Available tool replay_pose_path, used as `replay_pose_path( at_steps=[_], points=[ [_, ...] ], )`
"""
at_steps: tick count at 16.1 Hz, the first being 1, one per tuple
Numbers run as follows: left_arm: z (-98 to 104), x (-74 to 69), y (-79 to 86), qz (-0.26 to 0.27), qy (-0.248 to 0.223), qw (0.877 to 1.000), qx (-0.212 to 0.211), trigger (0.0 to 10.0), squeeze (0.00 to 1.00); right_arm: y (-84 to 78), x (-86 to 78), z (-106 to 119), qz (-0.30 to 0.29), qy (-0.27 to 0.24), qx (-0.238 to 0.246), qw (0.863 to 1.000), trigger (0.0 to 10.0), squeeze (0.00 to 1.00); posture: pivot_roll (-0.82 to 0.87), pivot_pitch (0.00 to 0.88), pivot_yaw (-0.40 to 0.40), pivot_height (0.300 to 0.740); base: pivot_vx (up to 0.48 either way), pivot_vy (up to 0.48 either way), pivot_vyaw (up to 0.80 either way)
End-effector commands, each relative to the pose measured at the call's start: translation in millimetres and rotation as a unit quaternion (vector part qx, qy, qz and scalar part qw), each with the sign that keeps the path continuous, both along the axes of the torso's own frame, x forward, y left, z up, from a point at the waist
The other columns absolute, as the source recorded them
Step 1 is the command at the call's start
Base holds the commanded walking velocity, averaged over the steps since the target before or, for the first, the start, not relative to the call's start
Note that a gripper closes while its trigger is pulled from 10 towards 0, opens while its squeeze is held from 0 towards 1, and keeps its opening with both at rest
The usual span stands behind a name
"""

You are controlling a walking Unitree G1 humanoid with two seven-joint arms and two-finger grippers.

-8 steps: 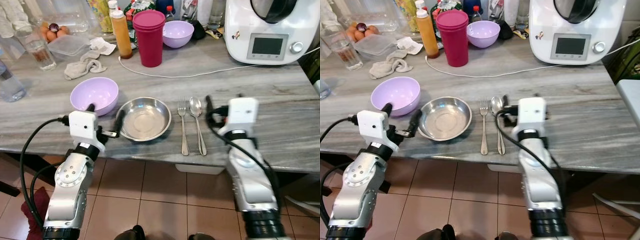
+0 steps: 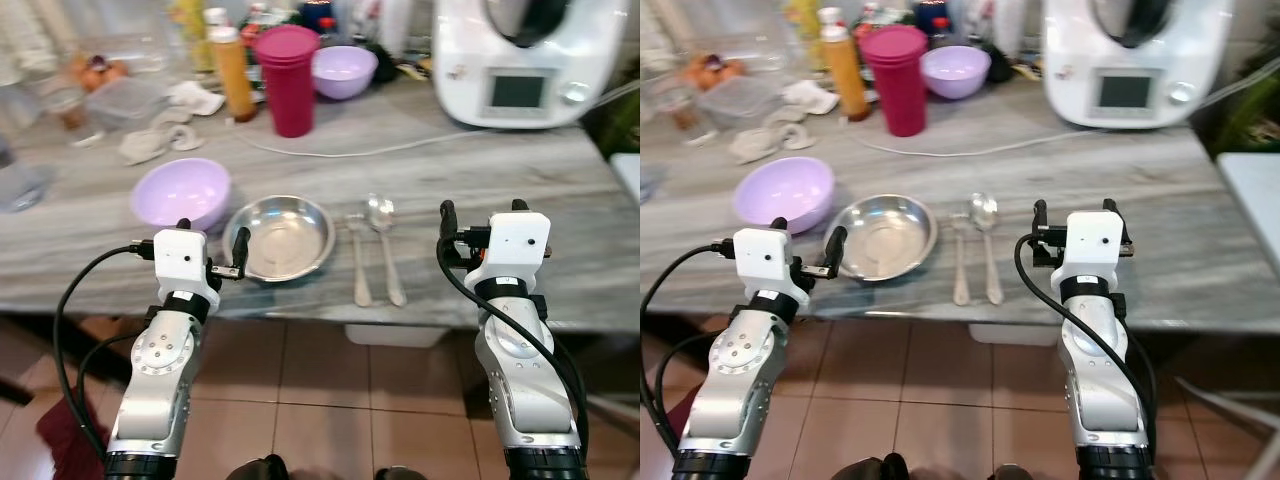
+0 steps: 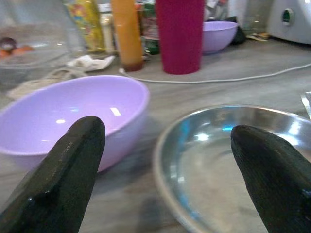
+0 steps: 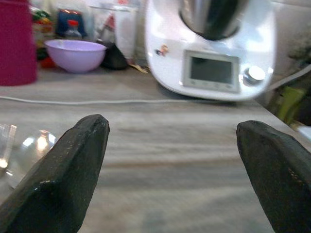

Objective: Setting the table

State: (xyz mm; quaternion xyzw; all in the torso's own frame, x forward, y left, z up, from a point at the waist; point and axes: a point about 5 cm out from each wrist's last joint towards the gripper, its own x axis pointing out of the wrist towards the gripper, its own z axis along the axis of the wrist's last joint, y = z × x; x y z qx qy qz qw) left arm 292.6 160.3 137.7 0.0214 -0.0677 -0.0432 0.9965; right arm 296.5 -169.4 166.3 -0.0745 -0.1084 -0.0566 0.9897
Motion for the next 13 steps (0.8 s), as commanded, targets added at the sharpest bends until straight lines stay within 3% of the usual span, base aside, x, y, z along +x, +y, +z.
replay_pose_path(
  at_steps=[1,4,13],
  points=[
    [0,1.6,-0.5,0.008,0.002,1.0,0.006,10.0,0.0,0.5,-3.2,1,0.0,-0.002,0.004,1.0,10.0,0.0,-0.17,0.113,0.062,0.74,0.0,0.0,-0.77],
    [-1,-0.3,-11.5,-0.001,0.004,1.0,0.003,10.0,0.0,-2.3,-5.4,2,0.008,-0.007,0.014,1.0,10.0,0.0,-0.17,0.102,0.06,0.74,0.0,0.0,-0.77],
    [-1,7.0,-24.9,0.006,0.003,1.0,-0.012,10.0,0.0,4.5,-6.3,6,0.024,0.005,0.044,0.999,10.0,0.0,-0.24,0.097,0.02,0.74,-0.03,0.0,0.0]
  ],
)
